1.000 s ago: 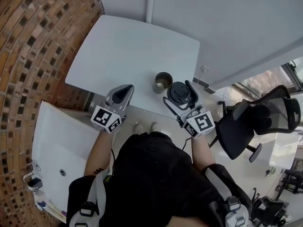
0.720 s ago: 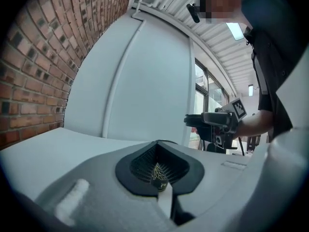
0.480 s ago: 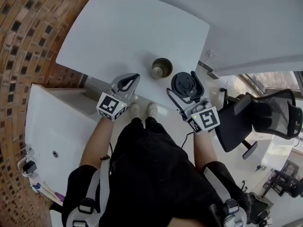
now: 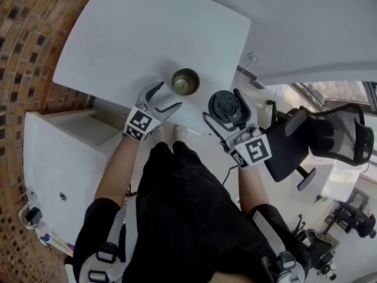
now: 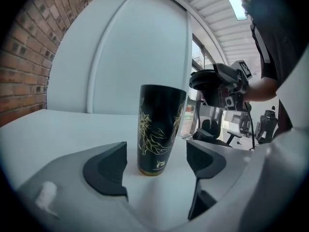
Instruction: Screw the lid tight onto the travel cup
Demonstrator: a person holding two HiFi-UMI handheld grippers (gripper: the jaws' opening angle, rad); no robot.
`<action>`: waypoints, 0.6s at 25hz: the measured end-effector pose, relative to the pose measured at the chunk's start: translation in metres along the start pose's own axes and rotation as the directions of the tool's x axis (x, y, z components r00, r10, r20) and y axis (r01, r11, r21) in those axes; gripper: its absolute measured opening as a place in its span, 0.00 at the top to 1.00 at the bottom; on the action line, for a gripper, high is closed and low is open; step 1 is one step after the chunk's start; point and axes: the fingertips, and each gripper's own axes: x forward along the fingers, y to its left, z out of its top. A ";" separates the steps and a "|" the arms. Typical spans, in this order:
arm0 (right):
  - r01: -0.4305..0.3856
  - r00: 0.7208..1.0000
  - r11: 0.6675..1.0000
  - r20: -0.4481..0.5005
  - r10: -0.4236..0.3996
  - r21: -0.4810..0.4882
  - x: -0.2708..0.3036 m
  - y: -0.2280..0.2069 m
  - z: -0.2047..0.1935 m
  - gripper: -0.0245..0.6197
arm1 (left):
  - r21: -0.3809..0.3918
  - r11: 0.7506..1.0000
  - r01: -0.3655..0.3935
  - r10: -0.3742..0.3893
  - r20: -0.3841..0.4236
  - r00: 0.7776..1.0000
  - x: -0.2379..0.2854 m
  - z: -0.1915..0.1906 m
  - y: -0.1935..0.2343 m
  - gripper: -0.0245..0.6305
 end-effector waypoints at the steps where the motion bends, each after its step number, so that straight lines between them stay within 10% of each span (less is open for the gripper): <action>1: 0.004 1.000 1.000 -0.005 -0.004 0.001 -0.001 -0.002 -0.002 0.23 | 0.015 1.000 0.011 -0.011 -0.012 1.000 0.006 -0.003 -0.001 0.35; 15: -0.027 1.000 0.998 -0.015 0.026 -0.050 0.017 -0.012 -0.003 0.23 | 0.078 0.991 0.106 -0.104 -0.027 0.994 0.048 -0.010 0.003 0.37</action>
